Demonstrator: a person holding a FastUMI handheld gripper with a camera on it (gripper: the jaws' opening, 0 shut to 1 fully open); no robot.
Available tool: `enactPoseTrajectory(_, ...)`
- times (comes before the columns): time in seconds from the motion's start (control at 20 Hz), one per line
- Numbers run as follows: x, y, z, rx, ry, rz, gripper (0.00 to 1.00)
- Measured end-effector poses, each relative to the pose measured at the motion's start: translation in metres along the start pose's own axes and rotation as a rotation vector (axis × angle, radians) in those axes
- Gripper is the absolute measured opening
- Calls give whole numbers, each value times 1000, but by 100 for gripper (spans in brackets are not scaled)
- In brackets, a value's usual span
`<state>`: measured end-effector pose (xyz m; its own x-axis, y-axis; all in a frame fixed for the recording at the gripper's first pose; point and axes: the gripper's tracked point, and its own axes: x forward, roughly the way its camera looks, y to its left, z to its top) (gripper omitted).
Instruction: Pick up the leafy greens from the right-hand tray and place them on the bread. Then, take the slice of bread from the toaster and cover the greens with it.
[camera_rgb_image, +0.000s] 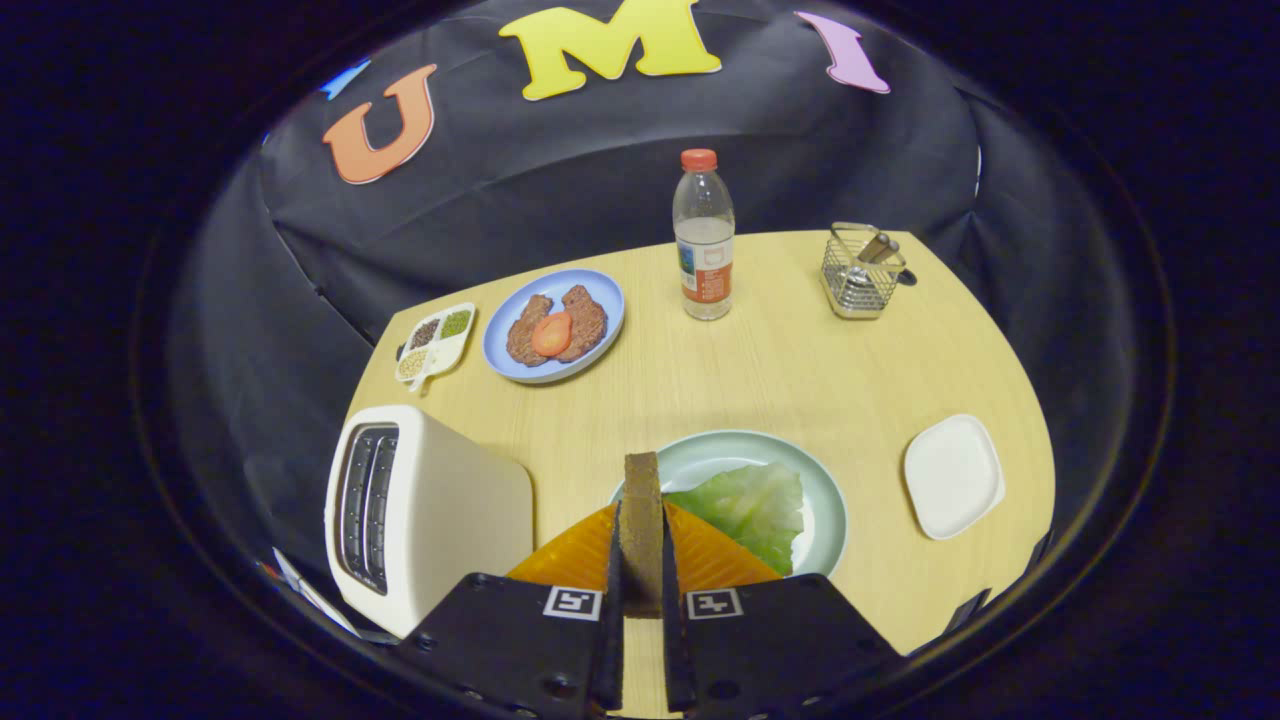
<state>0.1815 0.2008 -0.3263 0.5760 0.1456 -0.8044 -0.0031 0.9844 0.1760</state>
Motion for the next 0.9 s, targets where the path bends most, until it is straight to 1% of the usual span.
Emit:
enactPoseTrajectory(0.1, 8, -9, -4, 7, 8, 4, 16)
enactPoseTrajectory(0.3, 17, -32, -11, 24, 33, -15, 16)
enactPoseTrajectory(0.45, 24, -46, -17, 12, 60, -15, 16)
enactPoseTrajectory(0.6, 35, -61, -20, -25, 45, -33, 16)
enactPoseTrajectory(0.65, 38, -66, -22, -40, 46, -31, 30)
enactPoseTrajectory(0.9, 48, -78, -24, -66, 30, 7, 30)
